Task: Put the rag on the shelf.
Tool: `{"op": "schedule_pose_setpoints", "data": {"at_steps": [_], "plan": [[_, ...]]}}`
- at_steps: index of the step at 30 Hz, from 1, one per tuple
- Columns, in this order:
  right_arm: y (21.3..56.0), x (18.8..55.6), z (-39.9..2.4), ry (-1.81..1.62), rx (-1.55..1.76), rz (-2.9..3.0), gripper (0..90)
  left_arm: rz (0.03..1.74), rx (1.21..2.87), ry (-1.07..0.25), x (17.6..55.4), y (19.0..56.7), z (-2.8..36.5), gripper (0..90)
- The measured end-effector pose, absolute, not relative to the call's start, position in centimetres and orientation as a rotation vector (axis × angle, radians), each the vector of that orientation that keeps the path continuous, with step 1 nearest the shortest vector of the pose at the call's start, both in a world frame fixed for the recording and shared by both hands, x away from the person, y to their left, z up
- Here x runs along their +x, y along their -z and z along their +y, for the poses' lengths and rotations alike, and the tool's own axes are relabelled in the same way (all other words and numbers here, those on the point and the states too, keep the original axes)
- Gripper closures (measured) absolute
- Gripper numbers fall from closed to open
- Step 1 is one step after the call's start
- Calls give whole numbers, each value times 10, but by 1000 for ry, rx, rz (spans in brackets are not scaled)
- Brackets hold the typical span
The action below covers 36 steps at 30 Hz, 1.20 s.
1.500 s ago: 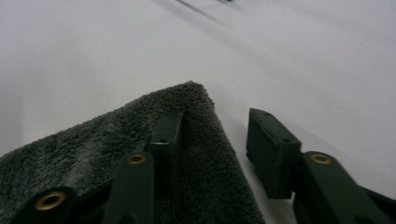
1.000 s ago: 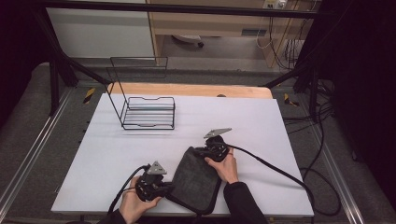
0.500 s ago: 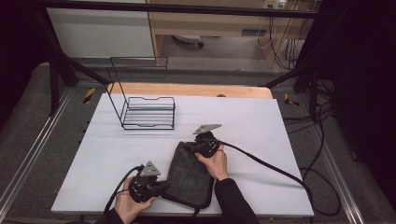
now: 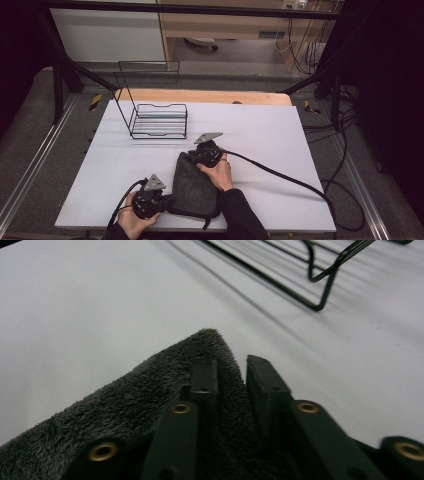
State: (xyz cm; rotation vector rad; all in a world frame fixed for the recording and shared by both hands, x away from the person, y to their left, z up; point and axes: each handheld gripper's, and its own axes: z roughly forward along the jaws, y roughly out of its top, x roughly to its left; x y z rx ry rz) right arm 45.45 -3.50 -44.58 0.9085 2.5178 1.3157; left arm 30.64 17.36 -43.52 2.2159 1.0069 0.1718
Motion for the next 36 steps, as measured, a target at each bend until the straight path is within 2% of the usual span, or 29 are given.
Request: {"op": "schedule_pose_setpoints", "data": {"at_steps": [2,3,7,13,20,25,28,36], "plan": [[438,452,-41,-1288,902,2460,541,1008,2215,-174,306,436,174,839],[432,451,-45,-1286,910,2434,512,1006,2216,-175,306,436,174,838],[416,448,-77,-1315,1018,2353,502,1009,2215,-176,306,437,174,836],[431,435,-108,-1214,1127,2392,512,1007,2215,-175,307,437,174,833],[451,427,-117,-1201,1246,2451,555,1014,2210,-176,306,438,174,833],[452,426,-116,-1233,1277,2476,723,1018,2207,-173,306,437,175,834],[451,429,-116,-1258,1285,2472,773,1018,2203,-164,306,437,176,834],[454,433,-107,-1326,1238,2449,773,1030,2190,-158,302,436,183,836]]}}
